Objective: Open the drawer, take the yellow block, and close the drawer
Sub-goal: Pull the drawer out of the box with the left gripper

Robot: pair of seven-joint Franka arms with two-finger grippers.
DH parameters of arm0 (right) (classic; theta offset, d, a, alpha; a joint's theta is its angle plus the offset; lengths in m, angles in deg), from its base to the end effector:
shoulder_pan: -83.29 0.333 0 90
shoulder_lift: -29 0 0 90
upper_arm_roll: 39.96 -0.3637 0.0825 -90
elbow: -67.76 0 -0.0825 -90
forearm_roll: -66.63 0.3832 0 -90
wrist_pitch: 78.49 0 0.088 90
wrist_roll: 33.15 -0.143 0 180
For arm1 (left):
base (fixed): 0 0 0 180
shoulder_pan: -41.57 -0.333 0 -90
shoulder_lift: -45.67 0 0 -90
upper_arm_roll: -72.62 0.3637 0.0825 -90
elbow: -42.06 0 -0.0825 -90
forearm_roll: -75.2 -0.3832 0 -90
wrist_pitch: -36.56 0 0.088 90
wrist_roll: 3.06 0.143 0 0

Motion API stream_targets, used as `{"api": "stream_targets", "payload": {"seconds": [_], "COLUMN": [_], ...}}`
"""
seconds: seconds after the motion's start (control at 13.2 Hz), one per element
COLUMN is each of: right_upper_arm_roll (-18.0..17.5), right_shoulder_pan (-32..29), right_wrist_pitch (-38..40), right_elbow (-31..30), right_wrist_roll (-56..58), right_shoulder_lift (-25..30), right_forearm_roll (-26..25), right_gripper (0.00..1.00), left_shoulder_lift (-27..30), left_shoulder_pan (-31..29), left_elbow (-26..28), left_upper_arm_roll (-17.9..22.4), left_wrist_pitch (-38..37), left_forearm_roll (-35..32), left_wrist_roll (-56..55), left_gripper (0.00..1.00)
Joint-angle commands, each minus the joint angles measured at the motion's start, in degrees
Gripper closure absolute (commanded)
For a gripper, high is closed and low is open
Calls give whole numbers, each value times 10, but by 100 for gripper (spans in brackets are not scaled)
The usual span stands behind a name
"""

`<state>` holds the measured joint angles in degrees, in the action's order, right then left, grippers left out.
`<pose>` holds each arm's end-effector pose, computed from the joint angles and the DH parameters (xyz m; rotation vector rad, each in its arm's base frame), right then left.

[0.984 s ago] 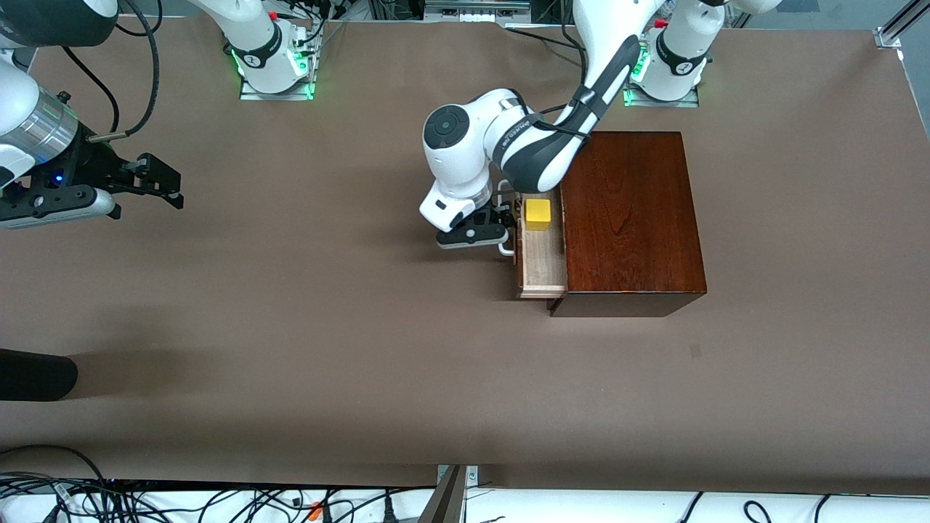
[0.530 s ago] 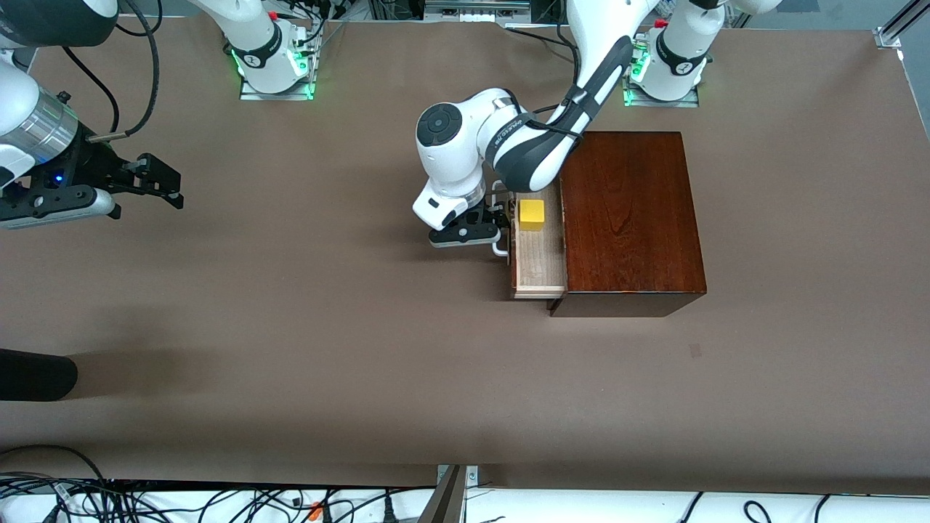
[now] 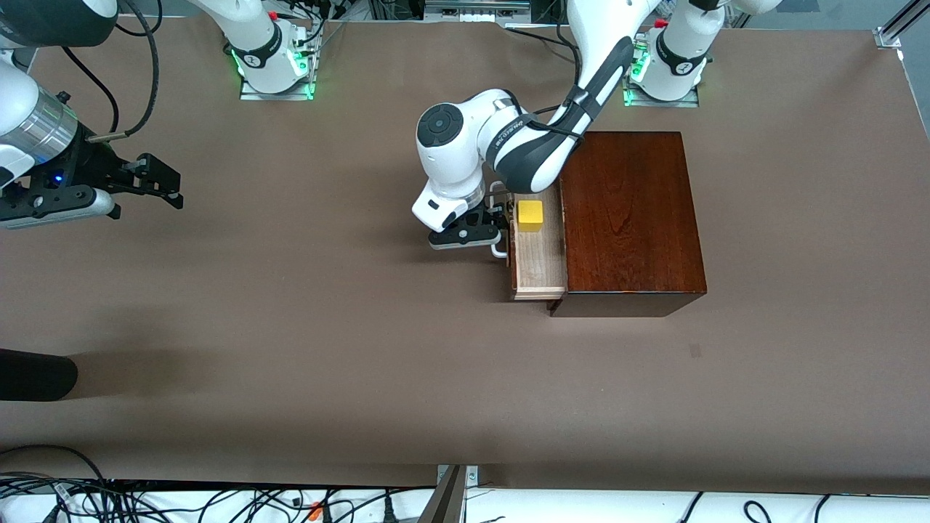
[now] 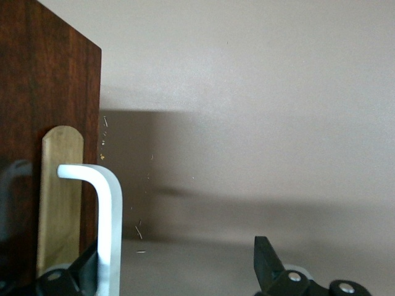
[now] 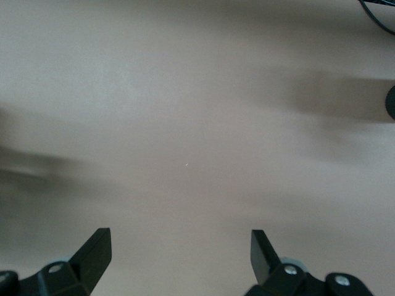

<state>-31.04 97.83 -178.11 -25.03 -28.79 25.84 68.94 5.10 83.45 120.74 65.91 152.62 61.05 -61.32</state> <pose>0.5854 0.0651 0.5973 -3.0967 -0.2627 -0.1001 0.5292 -0.5391 0.2961 -3.0119 -0.1213 -0.1279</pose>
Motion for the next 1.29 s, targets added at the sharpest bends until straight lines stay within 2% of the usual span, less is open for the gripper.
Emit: {"api": "stream_targets", "payload": {"seconds": [0.0,0.15,0.3,0.53,0.91,1.06,1.21], "right_upper_arm_roll": [-2,-2,-2,-2,-2,-2,-2], "right_shoulder_pan": [-4,-4,-4,-4,-4,-4,-4], "right_wrist_pitch": [-3,-3,-3,-3,-3,-3,-3], "right_elbow": [-8,-8,-8,-8,-8,-8,-8], "right_wrist_roll": [4,4,4,4,4,4,4], "right_shoulder_lift": [9,9,9,9,9,9,9], "right_forearm_roll": [1,1,1,1,1,1,1], "right_gripper": [0,0,0,0,0,0,0], "left_shoulder_lift": [-33,-30,-25,-19,-20,-13,6], "left_shoulder_pan": [-5,-5,-6,-7,-6,-11,-15], "left_elbow": [-37,-72,-82,-82,-99,-107,-143], "left_upper_arm_roll": [-15,-17,-20,-16,-19,-23,-23], "left_wrist_pitch": [-4,-57,-98,-126,-130,-158,-211], "left_forearm_roll": [54,54,54,54,59,59,63], "left_wrist_roll": [-26,-24,-19,29,30,31,39], "left_gripper": [0,0,0,0,0,0,0]}}
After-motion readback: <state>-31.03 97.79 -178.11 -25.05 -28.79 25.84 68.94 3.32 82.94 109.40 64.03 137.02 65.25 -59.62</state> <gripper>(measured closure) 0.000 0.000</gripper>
